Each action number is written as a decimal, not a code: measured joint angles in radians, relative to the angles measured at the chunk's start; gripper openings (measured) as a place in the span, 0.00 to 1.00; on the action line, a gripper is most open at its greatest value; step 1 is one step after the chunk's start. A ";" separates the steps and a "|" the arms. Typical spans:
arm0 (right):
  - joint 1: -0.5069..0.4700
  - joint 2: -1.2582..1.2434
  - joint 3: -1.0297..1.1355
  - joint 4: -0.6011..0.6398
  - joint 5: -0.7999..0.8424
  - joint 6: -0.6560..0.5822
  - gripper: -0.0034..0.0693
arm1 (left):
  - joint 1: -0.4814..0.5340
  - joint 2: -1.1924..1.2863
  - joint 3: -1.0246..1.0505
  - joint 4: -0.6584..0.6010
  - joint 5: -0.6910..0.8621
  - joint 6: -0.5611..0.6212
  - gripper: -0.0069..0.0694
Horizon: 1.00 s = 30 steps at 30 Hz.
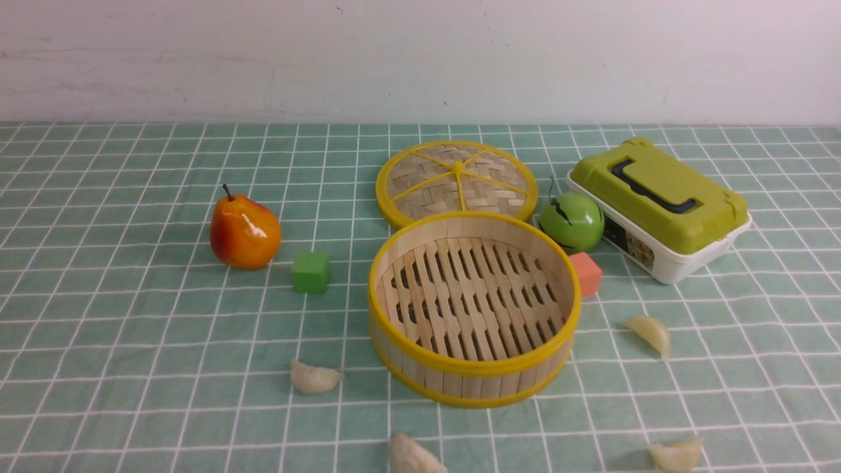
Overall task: Put the dumplings into the steamer on the table with the blue tablecloth.
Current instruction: 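Reach for and grasp a dumpling on the table with the left gripper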
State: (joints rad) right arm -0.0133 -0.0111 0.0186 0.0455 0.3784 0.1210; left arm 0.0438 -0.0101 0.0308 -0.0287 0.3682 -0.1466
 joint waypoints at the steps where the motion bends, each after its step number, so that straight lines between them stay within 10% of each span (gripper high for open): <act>1: 0.000 0.000 0.000 0.004 0.000 0.000 0.38 | 0.000 0.000 0.000 0.000 0.000 0.000 0.40; 10: 0.000 0.000 0.000 0.081 0.000 0.025 0.38 | 0.000 0.000 0.000 -0.136 -0.039 -0.104 0.40; 15: -0.003 0.000 0.008 0.617 0.016 0.319 0.38 | 0.000 0.000 0.000 -0.719 -0.065 -0.546 0.40; 19: -0.003 0.000 0.008 0.764 0.019 0.383 0.38 | 0.000 0.000 0.000 -0.853 -0.067 -0.632 0.40; 25: -0.003 0.000 0.008 0.732 0.017 0.270 0.38 | 0.000 0.000 -0.001 -0.959 -0.049 -0.621 0.40; 30: -0.003 0.000 -0.008 0.732 0.025 0.036 0.38 | 0.000 0.000 -0.115 -0.971 0.039 -0.271 0.40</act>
State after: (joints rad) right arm -0.0168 -0.0111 0.0107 0.7771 0.4032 0.1568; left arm 0.0438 -0.0101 -0.0843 -0.9996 0.4074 -0.4174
